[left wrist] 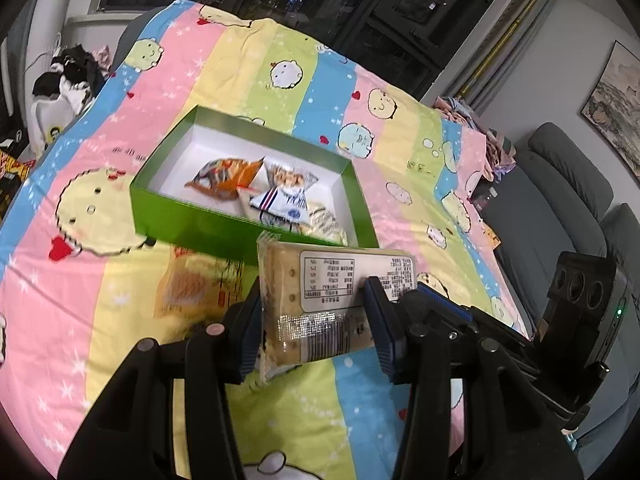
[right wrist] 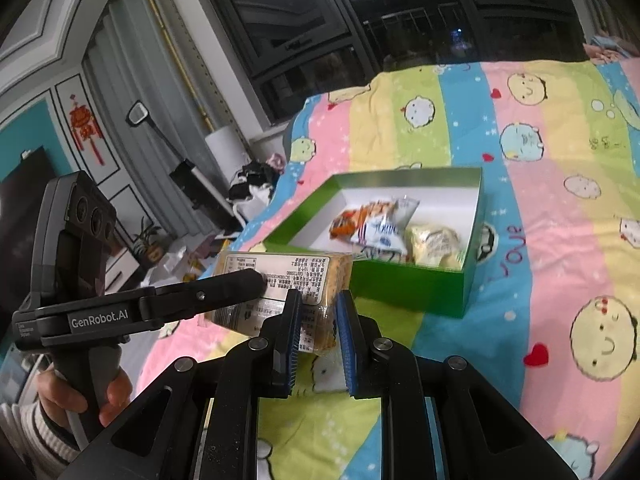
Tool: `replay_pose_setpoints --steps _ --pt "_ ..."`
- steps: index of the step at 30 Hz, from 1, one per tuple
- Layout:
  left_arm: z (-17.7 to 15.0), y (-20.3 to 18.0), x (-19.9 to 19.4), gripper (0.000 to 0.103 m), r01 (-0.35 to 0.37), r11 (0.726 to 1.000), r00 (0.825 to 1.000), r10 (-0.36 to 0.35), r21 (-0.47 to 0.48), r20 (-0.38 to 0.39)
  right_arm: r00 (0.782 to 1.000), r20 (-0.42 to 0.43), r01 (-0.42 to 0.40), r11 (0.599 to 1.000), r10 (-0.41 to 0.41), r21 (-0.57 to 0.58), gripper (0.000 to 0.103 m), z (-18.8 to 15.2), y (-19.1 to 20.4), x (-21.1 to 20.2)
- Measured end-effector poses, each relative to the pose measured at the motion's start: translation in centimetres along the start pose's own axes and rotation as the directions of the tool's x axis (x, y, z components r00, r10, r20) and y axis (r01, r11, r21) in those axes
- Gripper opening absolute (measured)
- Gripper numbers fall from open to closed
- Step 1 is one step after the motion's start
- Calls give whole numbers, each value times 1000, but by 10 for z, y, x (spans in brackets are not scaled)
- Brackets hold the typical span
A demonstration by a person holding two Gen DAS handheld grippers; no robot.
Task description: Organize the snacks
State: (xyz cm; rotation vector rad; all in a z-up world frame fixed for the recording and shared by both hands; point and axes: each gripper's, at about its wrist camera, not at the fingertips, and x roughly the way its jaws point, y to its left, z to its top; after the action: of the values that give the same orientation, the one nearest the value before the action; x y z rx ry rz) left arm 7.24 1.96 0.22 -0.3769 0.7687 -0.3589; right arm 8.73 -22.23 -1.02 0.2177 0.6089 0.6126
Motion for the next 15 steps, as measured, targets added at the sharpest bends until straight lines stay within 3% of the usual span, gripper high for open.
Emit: replay_pose_setpoints --steps 15 --pt "53 2 25 47 19 999 1000 -20 29 22 998 61 3 1000 -3 -7 20 43 -21 22"
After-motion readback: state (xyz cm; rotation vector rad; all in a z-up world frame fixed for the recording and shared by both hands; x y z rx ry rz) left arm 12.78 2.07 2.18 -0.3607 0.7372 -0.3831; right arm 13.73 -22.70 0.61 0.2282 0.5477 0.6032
